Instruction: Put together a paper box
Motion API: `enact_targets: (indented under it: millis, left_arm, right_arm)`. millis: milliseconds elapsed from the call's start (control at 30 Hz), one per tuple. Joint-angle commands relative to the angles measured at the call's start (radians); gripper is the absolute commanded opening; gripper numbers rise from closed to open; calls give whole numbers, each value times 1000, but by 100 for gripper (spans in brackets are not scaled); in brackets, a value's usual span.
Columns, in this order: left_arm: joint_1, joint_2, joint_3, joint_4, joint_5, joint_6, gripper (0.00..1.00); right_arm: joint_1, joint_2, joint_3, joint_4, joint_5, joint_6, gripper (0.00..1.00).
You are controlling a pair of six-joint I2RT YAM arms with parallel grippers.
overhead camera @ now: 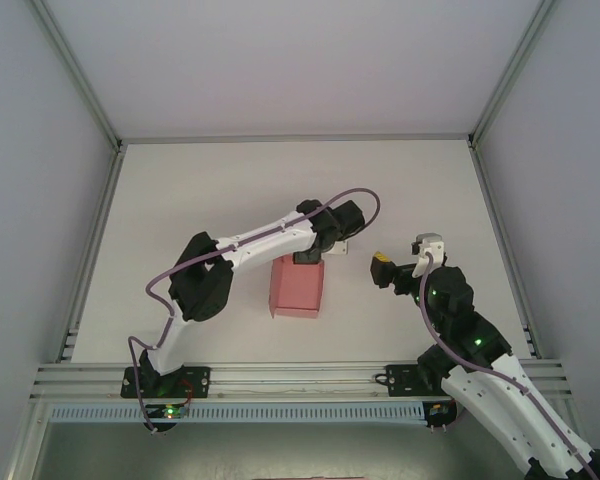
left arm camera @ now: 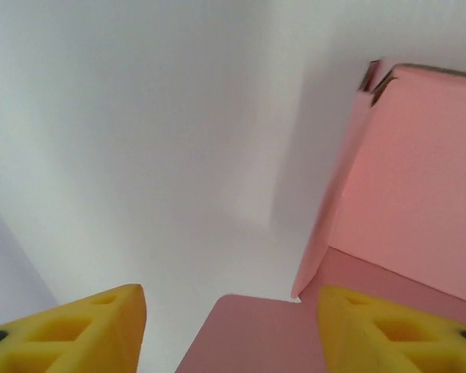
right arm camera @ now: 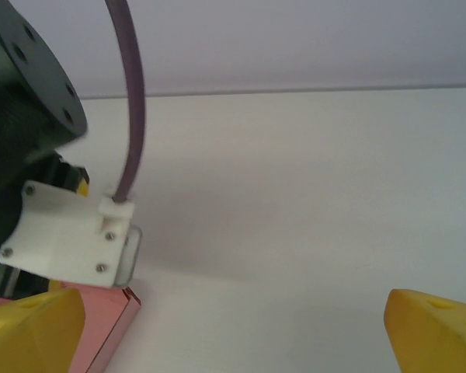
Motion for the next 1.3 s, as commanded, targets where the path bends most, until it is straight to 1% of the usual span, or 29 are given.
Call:
enact_targets:
  millis: [0, 33, 67, 100, 133, 233, 267, 333, 367, 400, 433, 467, 500, 533, 600, 667, 733, 833, 933, 1000, 1100, 1133, 1200, 1267]
  left_arm:
    - [-14, -8, 45, -75, -24, 51, 66]
    - [-16, -13, 47, -68, -30, 49, 67]
    - [-16, -24, 51, -65, -18, 41, 71]
    - [-16, -39, 54, -56, -10, 31, 83]
    - [-15, -60, 54, -30, -8, 15, 99]
    - [-15, -166, 40, 68, 41, -50, 100]
    - [-11, -222, 16, 128, 63, -83, 100]
    - [3, -334, -36, 235, 76, -192, 100]
    - [15, -399, -67, 283, 72, -275, 100]
    - [29, -457, -106, 336, 37, -365, 100]
    - [47, -520, -159, 384, -28, -475, 100]
    - [72, -589, -221, 405, -86, -595, 100]
    - [103, -651, -284, 402, -117, -705, 100]
    - [143, -723, -368, 397, -118, -822, 100]
    - [202, -848, -550, 413, -136, -997, 100]
    - [230, -964, -735, 418, -156, -1126, 100]
    - [236, -1061, -890, 428, -154, -1223, 100]
    - [238, -1163, -1049, 439, -140, -1328, 100]
    - [238, -1225, -1135, 431, -140, -1392, 100]
    - [239, -1251, -1169, 430, -145, -1400, 100]
    - [240, -1269, -1184, 405, -177, -1419, 100]
    - [239, -1272, -1185, 391, -195, -1430, 100]
    - [241, -1275, -1184, 376, -218, -1453, 100]
    - [241, -1276, -1190, 391, -216, -1442, 100]
  right_arm:
    - [-9, -11, 8, -14, 19, 4, 98]
    - [-11, -11, 7, -14, 17, 2, 98]
    - [-14, -9, 6, -15, 19, -4, 98]
    - [-16, -5, 8, -15, 17, -12, 98]
    - [-17, 1, 9, -15, 12, -22, 98]
    - [-19, 65, 14, 28, -36, -81, 98]
    - [-19, 112, 28, 49, -89, -124, 98]
    - [-19, 228, 68, 77, -212, -188, 98]
    - [-11, 306, 96, 92, -276, -221, 98]
    - [0, 380, 119, 112, -321, -259, 98]
    - [15, 459, 142, 140, -353, -297, 98]
    - [28, 555, 178, 150, -391, -343, 98]
    - [35, 645, 221, 142, -430, -387, 98]
    - [41, 743, 273, 135, -460, -418, 98]
    - [61, 899, 363, 106, -492, -468, 94]
    - [96, 1028, 425, 113, -469, -496, 93]
    - [116, 1128, 469, 141, -483, -513, 93]
    - [98, 1256, 538, 185, -503, -490, 91]
    - [91, 1370, 610, 161, -529, -492, 86]
    - [98, 1413, 621, 160, -539, -504, 83]
    - [109, 1435, 606, 182, -543, -487, 77]
    - [111, 1432, 595, 199, -531, -473, 70]
    - [111, 1428, 582, 211, -489, -452, 54]
    - [111, 1421, 572, 216, -434, -426, 34]
